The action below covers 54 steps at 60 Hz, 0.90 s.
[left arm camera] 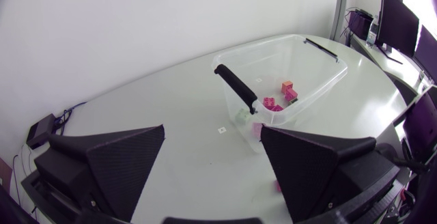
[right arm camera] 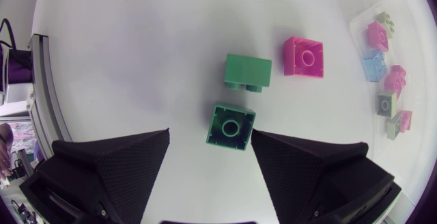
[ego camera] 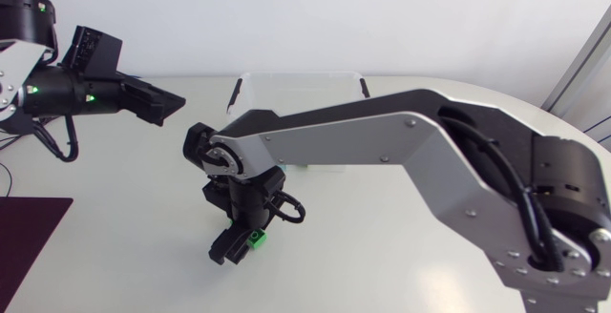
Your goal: Pick up the duplo bricks and place them in the container
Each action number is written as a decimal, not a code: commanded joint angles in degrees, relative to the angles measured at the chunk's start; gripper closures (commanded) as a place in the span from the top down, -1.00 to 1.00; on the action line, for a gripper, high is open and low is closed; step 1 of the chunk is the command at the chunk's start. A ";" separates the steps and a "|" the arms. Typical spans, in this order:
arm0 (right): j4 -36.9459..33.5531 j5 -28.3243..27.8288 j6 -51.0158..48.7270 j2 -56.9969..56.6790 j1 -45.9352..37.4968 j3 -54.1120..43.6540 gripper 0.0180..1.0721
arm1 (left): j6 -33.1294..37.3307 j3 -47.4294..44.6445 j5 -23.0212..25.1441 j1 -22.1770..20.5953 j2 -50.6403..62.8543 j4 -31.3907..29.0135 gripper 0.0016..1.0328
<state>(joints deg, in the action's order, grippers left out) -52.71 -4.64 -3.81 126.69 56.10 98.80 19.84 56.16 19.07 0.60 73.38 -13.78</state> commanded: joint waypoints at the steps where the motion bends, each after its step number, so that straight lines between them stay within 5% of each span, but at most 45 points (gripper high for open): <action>1: -1.43 0.25 1.44 2.77 0.07 2.27 0.55 | 2.40 -3.87 0.35 1.16 -2.98 0.16 0.90; 14: -1.70 0.25 1.27 4.70 -0.29 3.68 -0.01 | 5.65 -11.16 1.06 3.27 -8.17 -0.63 0.90; 20: -1.87 0.07 1.09 4.61 -0.72 3.06 -0.43 | 7.76 -13.62 1.76 4.32 -9.31 -2.04 0.90; 37: -3.01 0.25 0.83 -4.00 -3.19 -2.12 -0.47 | 12.95 -17.84 3.78 3.18 -10.37 -7.05 0.90; 54: -3.28 0.69 0.83 -18.50 -9.51 -7.84 -0.47 | 13.30 -19.25 4.40 -4.29 -7.82 -12.32 0.90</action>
<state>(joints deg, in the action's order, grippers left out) -55.35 -4.43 -3.81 112.01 47.75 93.47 32.23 38.39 22.72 -2.02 63.94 -24.95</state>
